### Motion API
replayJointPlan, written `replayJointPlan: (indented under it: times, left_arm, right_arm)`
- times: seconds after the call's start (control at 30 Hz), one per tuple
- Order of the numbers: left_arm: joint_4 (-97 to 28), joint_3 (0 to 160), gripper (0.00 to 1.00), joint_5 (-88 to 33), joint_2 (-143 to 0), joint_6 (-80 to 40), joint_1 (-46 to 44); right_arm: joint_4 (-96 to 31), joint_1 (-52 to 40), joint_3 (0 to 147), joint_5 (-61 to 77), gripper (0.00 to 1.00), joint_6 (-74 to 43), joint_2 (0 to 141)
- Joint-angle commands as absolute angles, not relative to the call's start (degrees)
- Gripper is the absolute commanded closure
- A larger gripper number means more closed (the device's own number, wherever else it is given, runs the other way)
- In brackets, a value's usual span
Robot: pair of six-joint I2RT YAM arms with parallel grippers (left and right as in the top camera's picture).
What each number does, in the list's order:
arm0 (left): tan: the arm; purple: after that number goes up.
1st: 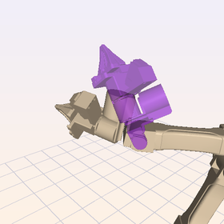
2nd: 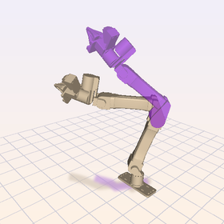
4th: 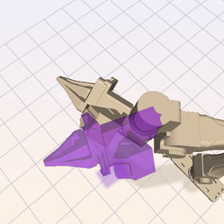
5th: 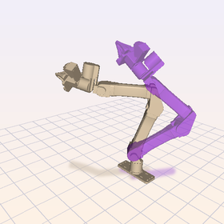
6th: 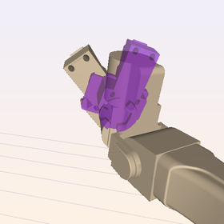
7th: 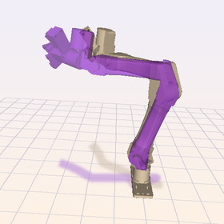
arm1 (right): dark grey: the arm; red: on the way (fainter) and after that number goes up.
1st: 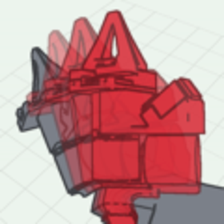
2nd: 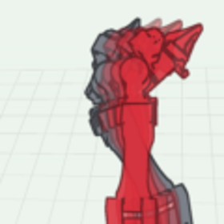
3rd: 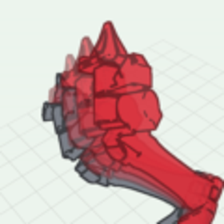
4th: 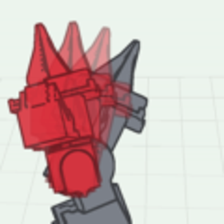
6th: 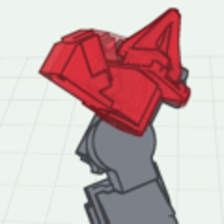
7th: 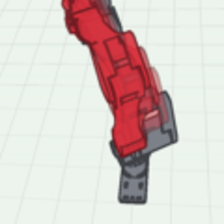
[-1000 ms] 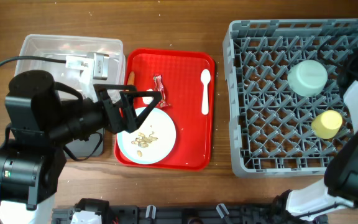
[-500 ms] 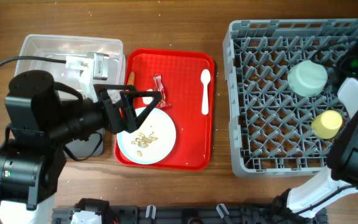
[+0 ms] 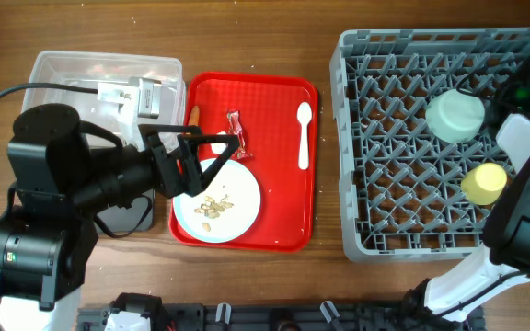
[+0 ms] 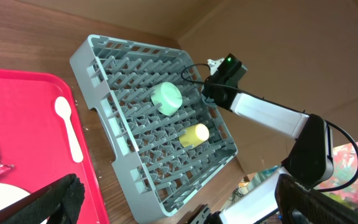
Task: Sort waste into correct bins and load items into the dishwasher rack
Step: 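Hold the light-blue bowl over the rack's right edge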
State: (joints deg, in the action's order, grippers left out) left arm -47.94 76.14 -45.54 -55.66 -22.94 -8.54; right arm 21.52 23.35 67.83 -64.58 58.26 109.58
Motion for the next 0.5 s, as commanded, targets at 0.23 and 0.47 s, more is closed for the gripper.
replayJointPlan:
  times: [0.23, 0.47]
  left_arm:
    - [-47.8, 76.8, 0.00, -46.4, -55.7, -21.6, -8.8]
    - [-47.8, 76.8, 0.00, -46.4, -55.7, -21.6, -8.8]
  right_arm:
    - [21.6, 20.0, 68.1, -64.8, 0.96, 58.4, 110.4]
    - [21.6, 16.0, 68.1, -64.7, 0.96, 58.5, 110.4]
